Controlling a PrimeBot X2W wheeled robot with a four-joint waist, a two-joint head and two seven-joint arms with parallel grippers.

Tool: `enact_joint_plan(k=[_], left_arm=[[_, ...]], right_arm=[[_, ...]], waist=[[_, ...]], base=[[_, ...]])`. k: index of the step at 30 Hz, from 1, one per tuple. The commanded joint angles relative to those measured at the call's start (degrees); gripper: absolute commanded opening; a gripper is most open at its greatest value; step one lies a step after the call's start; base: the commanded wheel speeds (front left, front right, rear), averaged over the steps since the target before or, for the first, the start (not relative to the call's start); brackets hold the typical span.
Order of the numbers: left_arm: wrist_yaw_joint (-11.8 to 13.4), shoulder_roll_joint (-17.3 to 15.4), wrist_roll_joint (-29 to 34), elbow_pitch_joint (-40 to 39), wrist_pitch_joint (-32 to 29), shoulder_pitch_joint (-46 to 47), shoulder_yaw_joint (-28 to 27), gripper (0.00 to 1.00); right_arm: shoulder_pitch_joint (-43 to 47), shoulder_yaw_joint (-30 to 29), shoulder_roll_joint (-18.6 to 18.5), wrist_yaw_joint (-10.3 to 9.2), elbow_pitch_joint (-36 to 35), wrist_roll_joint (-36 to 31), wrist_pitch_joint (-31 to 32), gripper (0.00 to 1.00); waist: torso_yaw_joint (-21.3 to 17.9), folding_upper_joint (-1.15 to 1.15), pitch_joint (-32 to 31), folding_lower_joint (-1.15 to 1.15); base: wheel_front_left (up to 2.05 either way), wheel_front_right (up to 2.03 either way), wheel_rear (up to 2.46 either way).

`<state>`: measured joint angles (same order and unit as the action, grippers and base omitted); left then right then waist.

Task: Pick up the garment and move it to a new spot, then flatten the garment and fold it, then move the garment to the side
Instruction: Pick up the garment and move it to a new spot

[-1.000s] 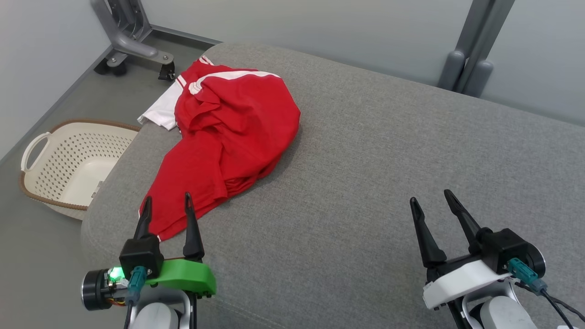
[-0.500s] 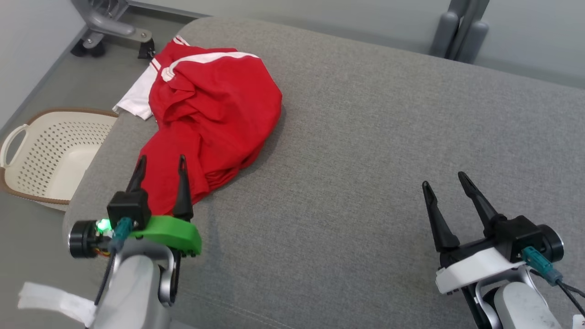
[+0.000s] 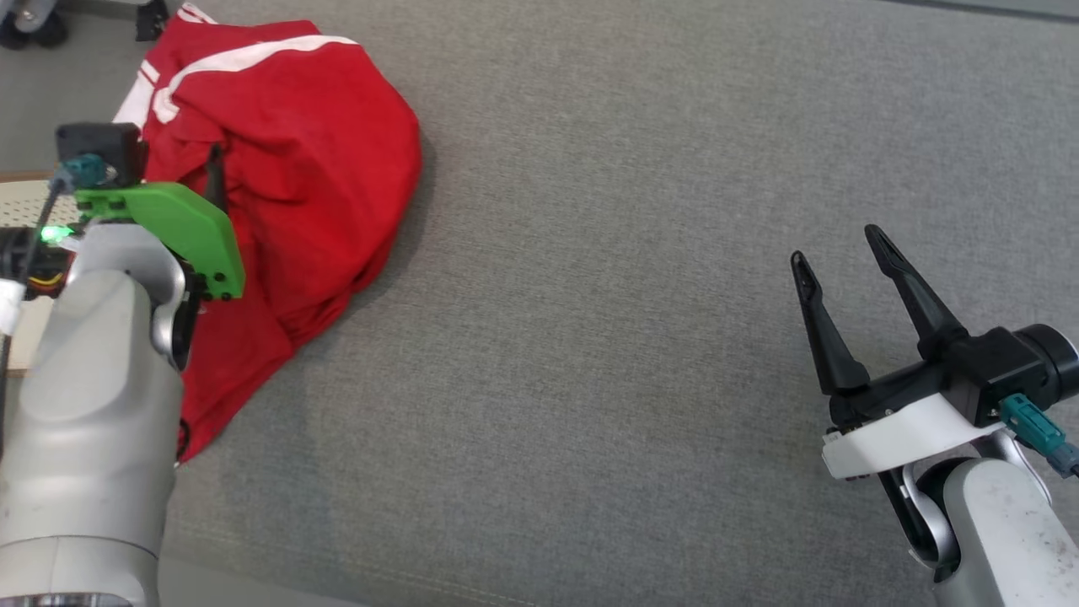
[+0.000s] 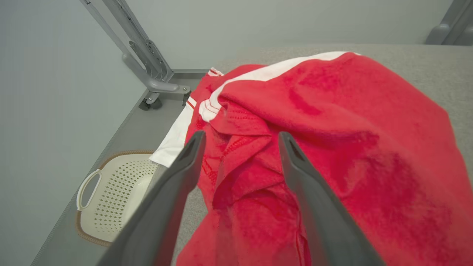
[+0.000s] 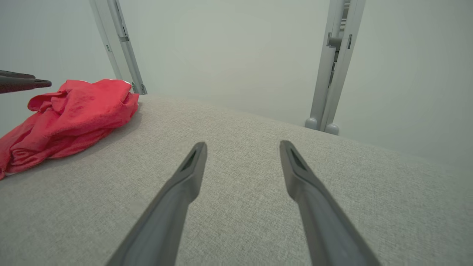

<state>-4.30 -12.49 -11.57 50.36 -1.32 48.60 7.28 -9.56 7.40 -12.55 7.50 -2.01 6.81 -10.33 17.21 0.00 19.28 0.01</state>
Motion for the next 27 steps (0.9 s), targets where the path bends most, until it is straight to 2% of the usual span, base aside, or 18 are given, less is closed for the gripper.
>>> enact_joint_plan(k=[1, 7, 14, 15, 16, 17, 23, 27], left_arm=[[-0.2, -1.1, -0.3, 1.5, -1.0, 2.3, -0.1, 1.00], [-0.6, -3.3, -0.9, 8.3, -4.5, 7.5, -0.5, 1.00], [-0.2, -4.3, -1.2, 13.7, -4.8, 10.0, 0.1, 1.00], [-0.1, -4.3, -1.3, 14.2, -4.6, 10.2, 0.0, 0.51], [0.0, -4.2, -1.3, 14.7, -4.3, 10.4, 0.0, 0.09], [0.1, -4.2, -1.3, 15.2, -4.0, 10.6, 0.1, 0.00], [0.2, -4.0, -1.7, 17.0, -0.9, 11.3, 0.6, 0.00], [0.9, -4.0, -1.4, 16.8, 3.5, 11.8, 0.9, 0.00]], right_arm=[[-0.8, 0.2, -0.4, -0.02, -0.7, -0.1, 0.3, 1.00], [-1.2, 0.3, -0.5, -0.02, -1.3, -0.1, 0.4, 1.00], [-1.5, 0.8, -0.5, -0.02, -0.9, -0.4, 0.0, 1.00], [-1.5, 0.9, -0.5, -0.02, -0.9, -0.4, -0.1, 1.00], [-1.5, 0.9, -0.5, -0.02, -0.8, -0.5, -0.1, 1.00], [-1.6, 0.9, -0.5, -0.02, -0.7, -0.5, -0.2, 1.00], [-1.1, 0.9, -0.4, -0.02, 0.5, -0.5, -0.5, 1.00], [-0.3, 1.1, -0.2, -0.02, 1.6, -0.3, -1.0, 1.00]], waist=[[-4.1, 0.00, 4.1, -0.01], [-5.8, 0.00, 6.1, -0.01], [-6.6, 0.00, 7.1, -0.01], [-6.6, 0.00, 7.2, -0.01], [-6.6, 0.00, 7.2, -0.01], [-6.5, 0.00, 7.2, -0.01], [-6.0, 0.00, 5.9, -0.01], [-5.5, 0.00, 3.9, -0.01]], base=[[0.00, 0.00, 0.00], [0.00, 0.00, 0.00], [0.00, 0.00, 0.00], [0.00, 0.00, 0.00], [0.00, 0.00, 0.00], [0.00, 0.00, 0.00], [0.00, 0.00, 0.00], [0.00, 0.00, 0.00]])
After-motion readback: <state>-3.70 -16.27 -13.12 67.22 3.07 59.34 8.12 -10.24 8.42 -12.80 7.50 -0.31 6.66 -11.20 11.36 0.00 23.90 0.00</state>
